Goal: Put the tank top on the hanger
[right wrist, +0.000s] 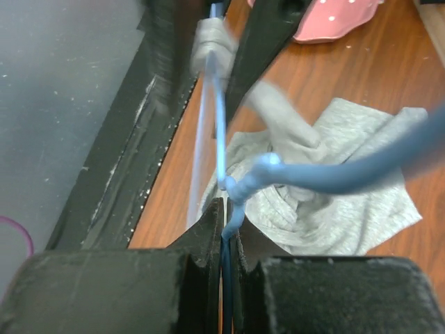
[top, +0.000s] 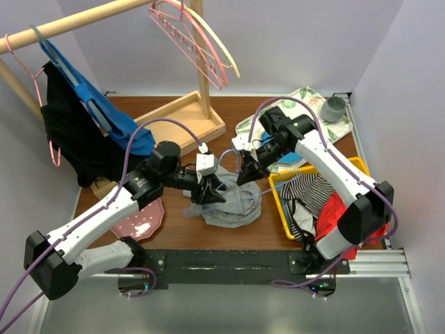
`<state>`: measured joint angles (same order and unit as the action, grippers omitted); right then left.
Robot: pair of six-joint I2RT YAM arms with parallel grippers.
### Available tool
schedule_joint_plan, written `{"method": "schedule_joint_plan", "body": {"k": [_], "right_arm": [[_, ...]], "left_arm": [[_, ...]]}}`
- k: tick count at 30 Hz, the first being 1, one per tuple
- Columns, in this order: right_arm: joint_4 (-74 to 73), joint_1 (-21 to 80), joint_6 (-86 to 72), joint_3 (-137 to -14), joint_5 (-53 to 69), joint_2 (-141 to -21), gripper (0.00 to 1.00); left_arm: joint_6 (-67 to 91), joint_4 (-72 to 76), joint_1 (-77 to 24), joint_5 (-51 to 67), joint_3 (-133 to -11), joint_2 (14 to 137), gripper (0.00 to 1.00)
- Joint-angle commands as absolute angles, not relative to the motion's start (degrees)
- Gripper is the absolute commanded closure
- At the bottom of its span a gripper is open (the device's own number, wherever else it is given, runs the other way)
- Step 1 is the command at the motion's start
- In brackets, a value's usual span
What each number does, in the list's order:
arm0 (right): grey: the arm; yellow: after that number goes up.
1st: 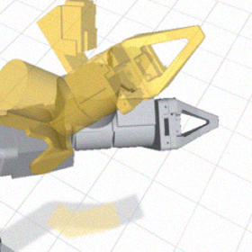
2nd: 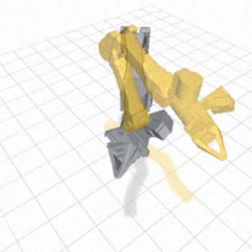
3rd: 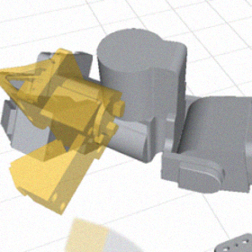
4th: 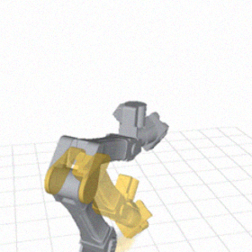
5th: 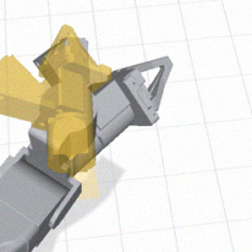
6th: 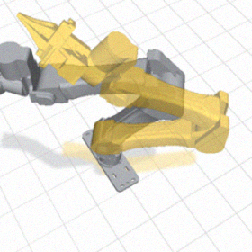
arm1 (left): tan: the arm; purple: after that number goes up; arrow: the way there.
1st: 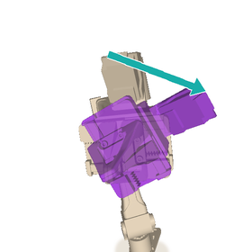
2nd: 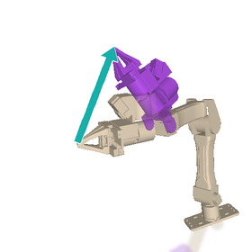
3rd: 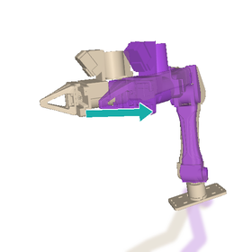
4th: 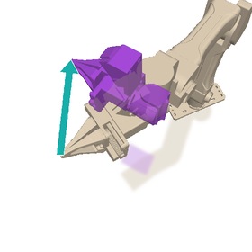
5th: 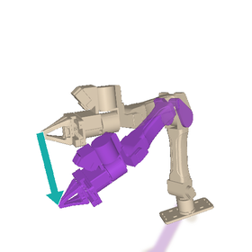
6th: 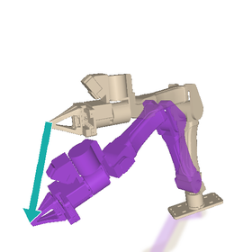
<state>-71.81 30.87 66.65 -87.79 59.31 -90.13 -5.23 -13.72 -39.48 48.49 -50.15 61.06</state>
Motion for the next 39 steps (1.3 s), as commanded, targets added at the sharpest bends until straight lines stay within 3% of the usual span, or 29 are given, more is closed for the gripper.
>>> {"method": "schedule_joint_plan", "body": {"k": [1, 2, 3, 6, 8, 9, 13, 19, 24, 28, 32, 39], "right_arm": [[-73.3, 31.5, 67.3, -92.0, 61.3, -91.6, 1.0], [-73.4, 31.5, 67.2, -92.5, 61.3, -91.6, 1.0], [-73.4, 31.5, 67.1, -92.6, 61.3, -91.6, 1.0], [-73.0, 31.5, 65.9, -92.8, 61.2, -91.5, 1.0], [-71.8, 31.5, 64.3, -93.1, 60.7, -91.1, 0.94], [-70.3, 31.5, 58.9, -93.1, 59.7, -90.8, 0.78], [-55.9, 28.7, 39.6, -95.4, 48.8, -87.8, 0.42], [-44.2, 17.1, 24.4, -93.8, 46.8, -78.9, 0.18], [-34.2, 17.7, 18.5, -75.0, 53.1, -75.9, 0.21], [-23.1, 22.7, 9.6, -62.4, 49.6, -76.7, 0.24], [-14.0, 27.8, -4.8, -58.1, 40.1, -81.1, 0.25], [-7.0, 31.6, -11.3, -55.5, 31.4, -88.0, 0.26]], "left_arm": [[-2.5, -10.4, -39.7, 44.9, -50.1, 61.1, 0.79], [-2.3, -11.0, -39.7, 44.0, -50.1, 61.2, 0.96], [-2.0, -11.2, -39.7, 42.6, -49.8, 60.8, 1.0], [1.8, -10.2, -39.7, 40.3, -47.8, 59.4, 1.0], [3.9, -9.9, -39.6, 38.9, -45.9, 58.6, 1.0], [7.4, -8.6, -39.6, 36.8, -44.7, 57.1, 1.0], [14.6, -6.0, -39.6, 30.2, -37.0, 50.6, 1.0], [22.2, -7.0, -39.3, 16.2, -32.8, 39.9, 1.0], [28.2, -2.4, -39.3, 11.1, -29.6, 34.9, 1.0], [31.3, -0.9, -39.2, 7.5, -28.1, 33.5, 1.0], [33.6, -0.9, -39.2, 4.5, -26.8, 32.4, 1.0], [34.7, -1.1, -39.2, 1.8, -26.7, 30.5, 1.0]]}}
